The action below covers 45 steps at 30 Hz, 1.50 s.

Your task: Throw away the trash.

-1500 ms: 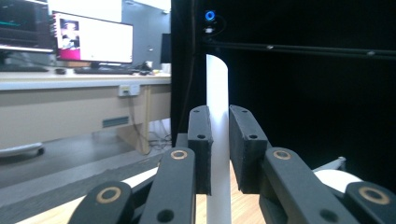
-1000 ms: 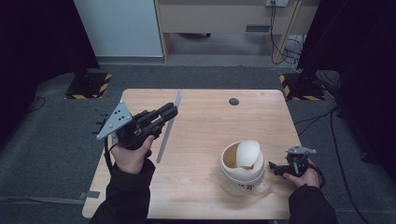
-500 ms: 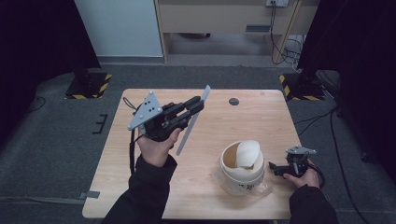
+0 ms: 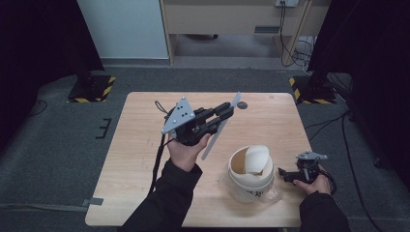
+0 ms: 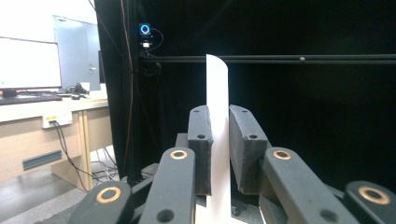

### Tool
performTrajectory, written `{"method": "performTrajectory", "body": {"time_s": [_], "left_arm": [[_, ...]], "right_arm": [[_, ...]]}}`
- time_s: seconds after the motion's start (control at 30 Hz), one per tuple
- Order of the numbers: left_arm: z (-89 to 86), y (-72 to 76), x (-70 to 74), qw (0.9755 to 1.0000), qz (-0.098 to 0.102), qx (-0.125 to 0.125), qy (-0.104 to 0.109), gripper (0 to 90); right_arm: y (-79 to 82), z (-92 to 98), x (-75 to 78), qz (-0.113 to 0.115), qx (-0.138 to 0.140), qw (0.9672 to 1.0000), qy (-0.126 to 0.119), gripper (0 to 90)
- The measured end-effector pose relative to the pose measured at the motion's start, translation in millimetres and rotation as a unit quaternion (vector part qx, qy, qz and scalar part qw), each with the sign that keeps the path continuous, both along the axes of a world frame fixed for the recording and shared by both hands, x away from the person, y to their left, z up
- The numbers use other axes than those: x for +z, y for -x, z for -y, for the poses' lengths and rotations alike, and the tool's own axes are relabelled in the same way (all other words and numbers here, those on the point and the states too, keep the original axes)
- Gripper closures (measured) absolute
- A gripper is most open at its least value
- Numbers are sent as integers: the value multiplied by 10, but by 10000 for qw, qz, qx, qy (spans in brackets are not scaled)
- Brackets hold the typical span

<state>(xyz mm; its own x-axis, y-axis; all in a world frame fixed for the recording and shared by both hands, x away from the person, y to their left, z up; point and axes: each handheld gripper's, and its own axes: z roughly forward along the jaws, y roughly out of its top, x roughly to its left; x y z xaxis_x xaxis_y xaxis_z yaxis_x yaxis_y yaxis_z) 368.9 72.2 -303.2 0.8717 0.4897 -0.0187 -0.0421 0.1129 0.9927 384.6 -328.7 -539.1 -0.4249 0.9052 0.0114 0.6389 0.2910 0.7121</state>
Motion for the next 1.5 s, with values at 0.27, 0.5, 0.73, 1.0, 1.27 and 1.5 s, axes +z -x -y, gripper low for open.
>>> {"method": "performTrajectory", "body": {"time_s": [0.27,0.5,0.73,1.0,1.27,1.5], "left_arm": [[196,-31,-87,9999,-16,-166,-28,788],[328,-44,-145,9996,-44,-266,-85,788],[437,-56,-135,9993,-44,-365,-76,788],[567,-65,-106,9989,-6,-458,-53,788],[705,-78,-111,9983,25,-579,-21,788],[787,-80,-169,9977,68,-677,47,788]], "right_arm": [[-1,1,0,2,2,10000,3,24],[0,0,0,0,0,10000,0,24],[-1,1,0,1,2,10000,3,24],[-1,0,0,-1,1,10000,-1,24],[0,0,1,-11,3,10000,-9,22],[-1,2,1,-5,16,10000,-1,22]]}}
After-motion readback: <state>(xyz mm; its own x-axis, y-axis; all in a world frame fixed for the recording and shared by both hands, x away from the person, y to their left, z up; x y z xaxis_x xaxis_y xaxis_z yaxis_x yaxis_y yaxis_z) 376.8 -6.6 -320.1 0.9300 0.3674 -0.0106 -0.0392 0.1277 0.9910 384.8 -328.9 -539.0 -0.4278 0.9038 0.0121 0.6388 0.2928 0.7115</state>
